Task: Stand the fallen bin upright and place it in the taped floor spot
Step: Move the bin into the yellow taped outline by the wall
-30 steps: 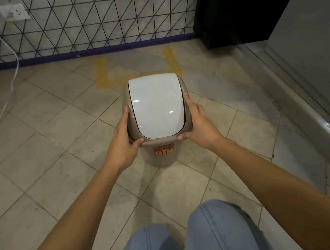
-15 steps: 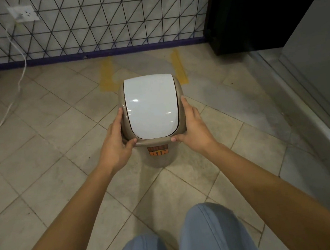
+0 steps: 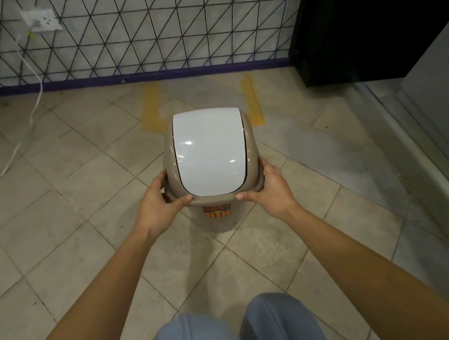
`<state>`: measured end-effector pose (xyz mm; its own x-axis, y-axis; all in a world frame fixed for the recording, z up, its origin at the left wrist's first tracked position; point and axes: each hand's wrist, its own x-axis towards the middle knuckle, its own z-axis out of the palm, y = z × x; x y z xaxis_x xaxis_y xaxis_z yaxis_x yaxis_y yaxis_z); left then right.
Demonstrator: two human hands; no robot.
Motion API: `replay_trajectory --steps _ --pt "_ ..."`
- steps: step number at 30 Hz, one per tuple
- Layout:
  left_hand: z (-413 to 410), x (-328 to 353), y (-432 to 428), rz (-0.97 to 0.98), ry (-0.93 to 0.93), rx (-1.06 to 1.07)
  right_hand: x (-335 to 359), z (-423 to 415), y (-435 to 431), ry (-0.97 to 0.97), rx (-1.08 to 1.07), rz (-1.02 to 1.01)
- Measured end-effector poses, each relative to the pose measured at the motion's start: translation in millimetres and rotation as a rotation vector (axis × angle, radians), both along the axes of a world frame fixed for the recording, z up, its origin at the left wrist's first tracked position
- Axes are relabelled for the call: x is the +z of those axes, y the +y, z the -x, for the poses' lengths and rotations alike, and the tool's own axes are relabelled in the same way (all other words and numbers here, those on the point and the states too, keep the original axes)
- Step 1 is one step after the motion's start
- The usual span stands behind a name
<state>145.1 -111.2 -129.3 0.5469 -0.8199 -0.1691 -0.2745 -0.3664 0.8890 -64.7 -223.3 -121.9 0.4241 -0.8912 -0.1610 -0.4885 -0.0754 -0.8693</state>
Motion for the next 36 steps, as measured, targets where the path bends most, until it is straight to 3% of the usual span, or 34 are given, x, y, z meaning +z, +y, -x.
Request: replay_trajectory --steps 11,18,36 --pt "-25.2 -2.0 -27.5 0.079 0.129 0.001 4.0 -36.6 -28.0 -0.023 -0.023 -0.070" --pt "-39.1 -4.1 -45.5 0.066 0.112 -0.094 7.0 -38.3 -51.4 -0.027 -0.052 -0.228" --pt "-81.7 -1.7 -108.2 0.147 0.126 -0.078 5.0 -87.8 -109.4 -0.077 -0.051 -0.185"
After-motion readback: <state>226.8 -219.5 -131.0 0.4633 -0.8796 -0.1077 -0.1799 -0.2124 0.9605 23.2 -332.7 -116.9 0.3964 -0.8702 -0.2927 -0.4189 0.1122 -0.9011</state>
